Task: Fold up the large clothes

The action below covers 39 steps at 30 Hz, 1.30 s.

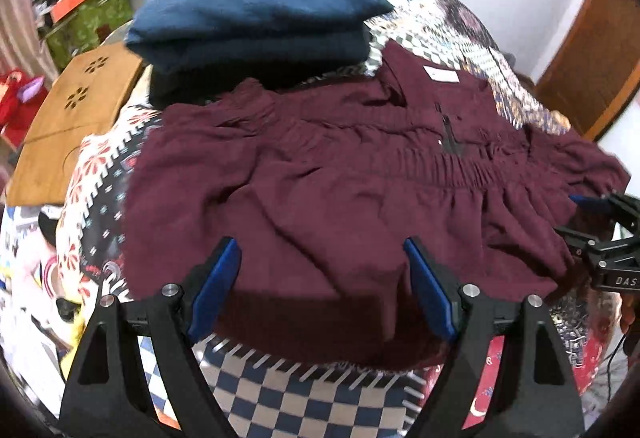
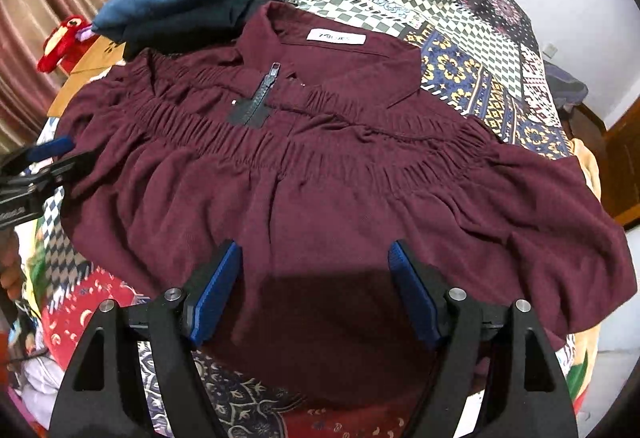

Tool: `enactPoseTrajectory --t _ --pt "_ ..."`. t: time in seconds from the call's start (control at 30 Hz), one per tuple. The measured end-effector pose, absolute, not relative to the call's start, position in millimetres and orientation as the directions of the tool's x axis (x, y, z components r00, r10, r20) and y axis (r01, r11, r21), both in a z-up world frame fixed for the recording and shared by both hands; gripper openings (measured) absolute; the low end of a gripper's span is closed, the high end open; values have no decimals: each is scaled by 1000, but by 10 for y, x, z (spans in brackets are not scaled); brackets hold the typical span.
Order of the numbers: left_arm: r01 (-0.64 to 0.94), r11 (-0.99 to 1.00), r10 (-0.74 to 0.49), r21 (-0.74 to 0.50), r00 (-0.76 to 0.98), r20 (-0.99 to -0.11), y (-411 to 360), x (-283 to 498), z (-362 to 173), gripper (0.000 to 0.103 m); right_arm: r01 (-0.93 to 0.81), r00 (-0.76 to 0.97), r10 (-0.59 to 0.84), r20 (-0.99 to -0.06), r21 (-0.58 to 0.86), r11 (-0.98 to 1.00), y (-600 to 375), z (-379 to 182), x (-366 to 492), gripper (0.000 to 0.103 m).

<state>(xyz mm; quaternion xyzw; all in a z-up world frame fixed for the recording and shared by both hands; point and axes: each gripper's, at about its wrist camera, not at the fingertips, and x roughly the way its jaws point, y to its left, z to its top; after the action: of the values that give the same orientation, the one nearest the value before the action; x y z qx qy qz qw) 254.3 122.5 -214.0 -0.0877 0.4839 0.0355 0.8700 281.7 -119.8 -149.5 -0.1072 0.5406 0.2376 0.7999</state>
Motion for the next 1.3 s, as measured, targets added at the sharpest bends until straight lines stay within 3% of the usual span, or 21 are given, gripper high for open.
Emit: enactPoseTrajectory --t 0.37,0.47,0.6,0.83,1.1,1.13,1.17,1.3 --pt "-401 872 -16 -279 548 -836 1947 2000 -2118 83 -507 305 352 -885 163 847 -909 -1378 2815 74" --pt "-447 802 -108 -395 542 -833 2175 1891 -2261 83 -515 296 338 -893 149 844 -822 -1454 2806 74" --pt "-434 674 -312 -598 567 -762 2283 1864 -2465 83 -525 288 319 -903 130 841 -777 -1546 2753 74" --pt "-401 596 -441 -696 561 -701 2144 2173 -2679 83 -531 294 323 -899 128 838 -837 -1537 2726 74" --pt "-457 612 -337 -645 587 -736 2087 2453 -2770 83 -501 304 335 -892 149 852 -958 -1499 2759 74" --pt "-468 621 -310 -629 591 -745 2082 2480 -2763 78 -498 306 334 -892 149 854 -962 -1491 2758 74" --pt "-486 634 -270 -602 590 -761 2073 2493 -2750 67 -490 310 335 -890 152 858 -982 -1477 2761 74" --pt "-530 681 -132 -505 589 -797 1991 2536 -2663 49 -477 316 340 -886 162 864 -1051 -1432 2755 74"
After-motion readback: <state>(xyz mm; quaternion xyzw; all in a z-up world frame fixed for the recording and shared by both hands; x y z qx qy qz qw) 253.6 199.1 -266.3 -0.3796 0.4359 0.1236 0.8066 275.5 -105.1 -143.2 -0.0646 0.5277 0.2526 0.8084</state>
